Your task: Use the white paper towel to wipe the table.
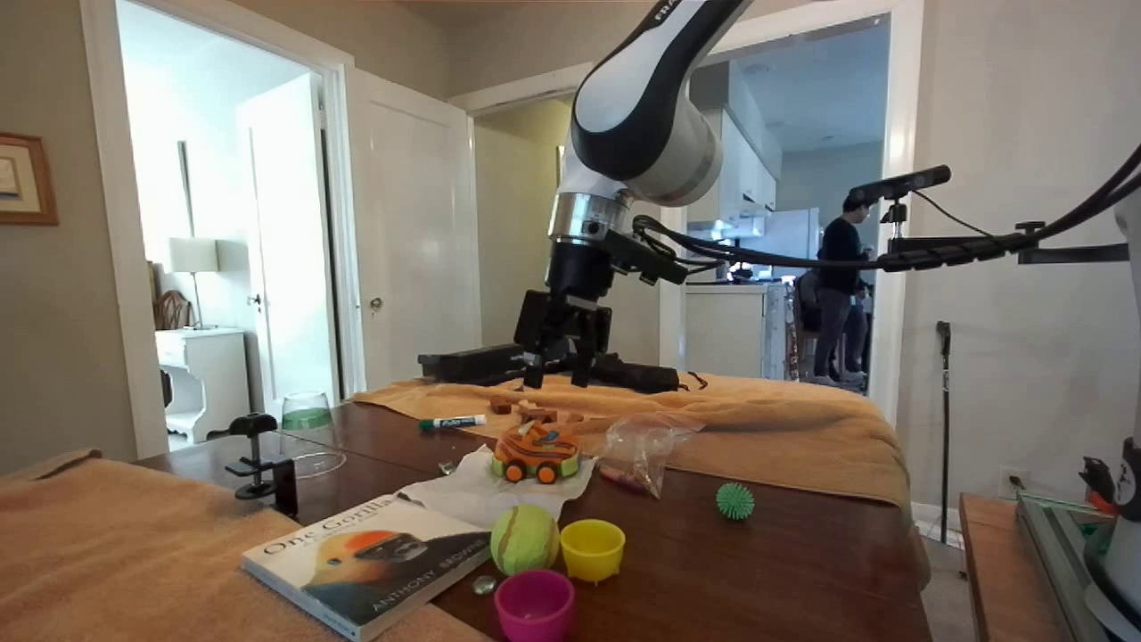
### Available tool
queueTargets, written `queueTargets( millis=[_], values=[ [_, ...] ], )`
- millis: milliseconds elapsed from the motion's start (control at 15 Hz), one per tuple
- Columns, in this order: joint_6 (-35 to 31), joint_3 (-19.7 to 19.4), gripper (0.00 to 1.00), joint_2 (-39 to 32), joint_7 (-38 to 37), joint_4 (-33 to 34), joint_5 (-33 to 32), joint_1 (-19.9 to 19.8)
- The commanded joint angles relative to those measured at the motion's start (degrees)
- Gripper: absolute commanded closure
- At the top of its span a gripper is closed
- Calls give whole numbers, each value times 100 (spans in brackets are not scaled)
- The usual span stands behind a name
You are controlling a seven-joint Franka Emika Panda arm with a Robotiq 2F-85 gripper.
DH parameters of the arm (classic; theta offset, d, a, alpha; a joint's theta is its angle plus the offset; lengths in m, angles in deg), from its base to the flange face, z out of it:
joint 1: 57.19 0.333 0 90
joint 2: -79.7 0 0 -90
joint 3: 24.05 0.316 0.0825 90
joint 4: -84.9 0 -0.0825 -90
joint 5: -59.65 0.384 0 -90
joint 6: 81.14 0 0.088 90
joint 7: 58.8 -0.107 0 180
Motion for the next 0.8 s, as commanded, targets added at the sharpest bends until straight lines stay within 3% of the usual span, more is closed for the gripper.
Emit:
queueTargets(
  millis=[0, 400, 733],
  values=[
    [-79, -2, 0, -50, -333, 24, -201, -51],
    [-1155, -129, 0, -854, -915, 115, -202, -91],
    [-1729, -287, 0, -1256, -1883, 78, -438, 270]
  ],
)
